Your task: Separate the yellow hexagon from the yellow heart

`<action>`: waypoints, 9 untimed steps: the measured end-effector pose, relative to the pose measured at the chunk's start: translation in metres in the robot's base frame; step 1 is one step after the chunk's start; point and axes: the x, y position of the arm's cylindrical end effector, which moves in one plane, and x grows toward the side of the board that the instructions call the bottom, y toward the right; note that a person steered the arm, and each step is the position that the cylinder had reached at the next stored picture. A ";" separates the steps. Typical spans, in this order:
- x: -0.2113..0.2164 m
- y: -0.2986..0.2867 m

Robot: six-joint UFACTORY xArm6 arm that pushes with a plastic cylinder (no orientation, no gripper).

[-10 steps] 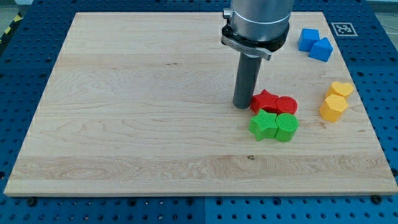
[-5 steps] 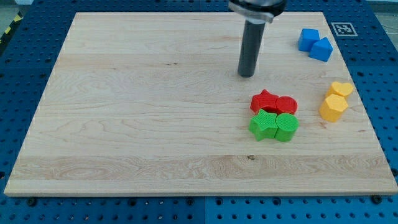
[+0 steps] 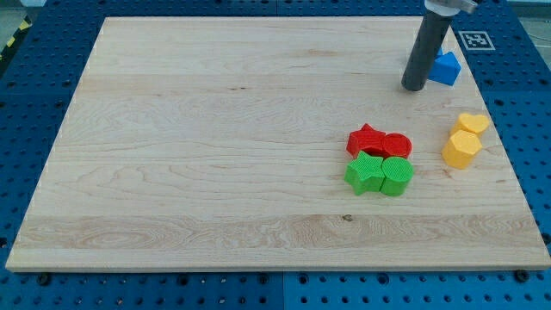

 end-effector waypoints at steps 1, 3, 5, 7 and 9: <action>0.007 0.030; 0.031 0.045; 0.054 0.108; 0.147 0.118; 0.150 0.051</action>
